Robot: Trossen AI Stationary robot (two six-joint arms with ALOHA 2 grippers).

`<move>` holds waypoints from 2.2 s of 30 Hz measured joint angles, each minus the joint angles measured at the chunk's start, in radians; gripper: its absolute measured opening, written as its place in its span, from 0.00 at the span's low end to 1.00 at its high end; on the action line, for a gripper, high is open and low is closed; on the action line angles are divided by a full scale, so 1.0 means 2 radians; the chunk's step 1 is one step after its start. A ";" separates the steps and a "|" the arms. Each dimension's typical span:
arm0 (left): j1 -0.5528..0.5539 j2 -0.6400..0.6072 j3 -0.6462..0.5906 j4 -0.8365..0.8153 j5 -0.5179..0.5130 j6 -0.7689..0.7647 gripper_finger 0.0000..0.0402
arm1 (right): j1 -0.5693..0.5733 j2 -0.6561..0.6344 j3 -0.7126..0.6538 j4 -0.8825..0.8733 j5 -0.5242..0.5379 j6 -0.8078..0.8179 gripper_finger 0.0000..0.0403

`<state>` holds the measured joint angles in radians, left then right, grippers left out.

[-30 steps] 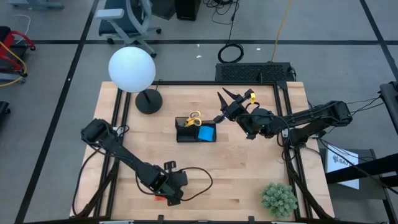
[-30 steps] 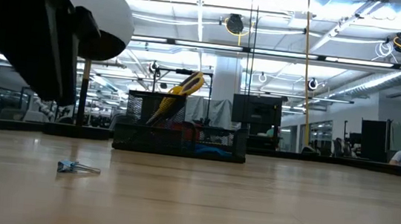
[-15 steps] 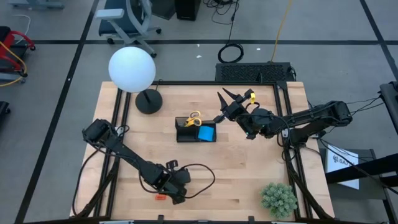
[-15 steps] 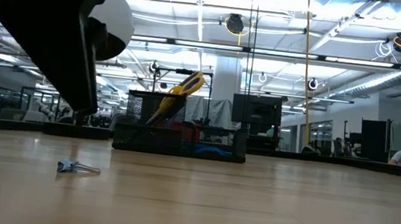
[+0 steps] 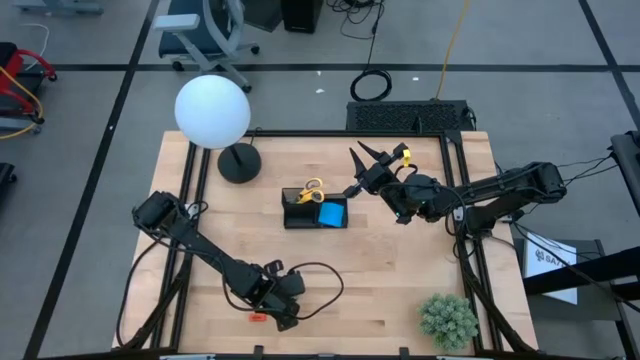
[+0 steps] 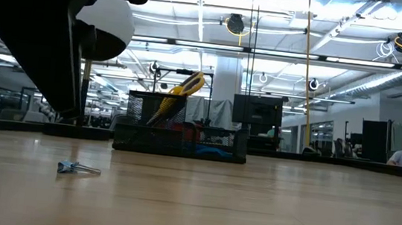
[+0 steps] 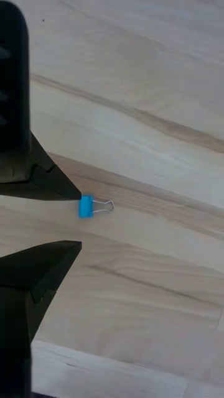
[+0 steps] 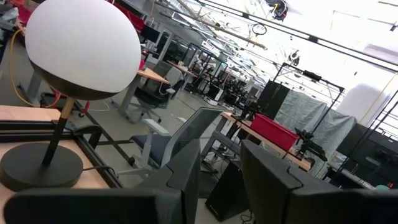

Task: Pick and place office supplies into organizer
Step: Put the blue binder clip into the black mesh desk organizer

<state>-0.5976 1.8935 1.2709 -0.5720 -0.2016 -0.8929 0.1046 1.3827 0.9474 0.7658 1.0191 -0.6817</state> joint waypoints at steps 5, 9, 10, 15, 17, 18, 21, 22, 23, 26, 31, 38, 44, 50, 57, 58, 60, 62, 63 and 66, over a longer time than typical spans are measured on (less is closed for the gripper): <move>0.000 0.003 0.000 0.001 0.000 -0.007 0.30 | 0.000 0.000 0.000 0.000 0.000 0.000 0.26; 0.001 0.024 0.000 0.006 0.022 -0.017 0.30 | 0.000 0.000 0.000 0.000 0.000 0.000 0.26; 0.002 0.030 0.000 0.009 0.032 -0.017 0.30 | 0.000 0.000 0.000 0.000 0.000 0.000 0.26; 0.001 0.041 -0.001 0.006 0.039 -0.016 0.30 | 0.000 0.000 0.000 0.000 0.000 0.000 0.26; 0.001 0.041 -0.001 0.003 0.037 -0.015 0.30 | 0.000 0.000 0.000 0.000 0.000 0.000 0.26; 0.001 0.041 -0.001 0.002 0.037 -0.015 0.30 | 0.000 0.000 0.000 0.000 0.000 0.000 0.26; 0.001 0.041 0.000 -0.001 0.036 -0.012 0.30 | 0.000 0.000 0.000 0.000 0.000 0.000 0.26; 0.001 0.041 0.000 -0.002 0.036 -0.009 0.30 | 0.000 0.000 0.000 0.000 0.000 0.000 0.26; 0.002 0.041 0.000 -0.002 0.036 -0.007 0.30 | 0.000 0.000 0.000 0.000 0.000 0.000 0.26; 0.005 0.041 0.000 -0.002 0.036 0.002 0.30 | 0.000 0.000 0.000 0.000 0.000 0.000 0.26; 0.015 0.041 0.000 -0.004 0.037 0.017 0.30 | 0.000 0.000 0.000 0.000 0.000 0.000 0.26; 0.021 0.041 0.003 -0.006 0.043 0.026 0.30 | 0.000 0.000 0.000 0.000 0.000 0.000 0.26; 0.023 0.043 0.023 -0.006 0.043 0.044 0.30 | 0.000 0.000 0.000 0.000 0.000 0.000 0.26; 0.026 0.043 0.024 -0.025 0.047 0.041 0.30 | 0.000 0.000 0.000 0.000 0.000 0.000 0.26; 0.033 0.043 0.024 -0.030 0.051 0.040 0.30 | 0.000 0.000 0.000 0.000 0.000 0.000 0.26; 0.035 0.043 0.024 -0.030 0.053 0.040 0.30 | 0.000 0.000 0.000 0.000 0.000 0.000 0.26; 0.037 0.042 0.024 -0.027 0.058 0.039 0.30 | 0.000 0.000 0.000 0.000 0.000 0.000 0.26; 0.038 0.042 0.024 -0.026 0.062 0.039 0.30 | 0.000 0.000 0.000 0.000 0.000 0.000 0.26; 0.038 0.042 0.024 -0.025 0.062 0.039 0.30 | 0.000 0.000 0.000 0.000 0.000 0.000 0.26; 0.038 0.042 0.024 -0.016 0.066 0.039 0.30 | 0.000 0.000 0.000 0.000 0.000 0.000 0.26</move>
<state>-0.5213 1.9778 1.3182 -0.6032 -0.0687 -0.8153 0.1044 1.3830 0.9474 0.7662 1.0194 -0.6815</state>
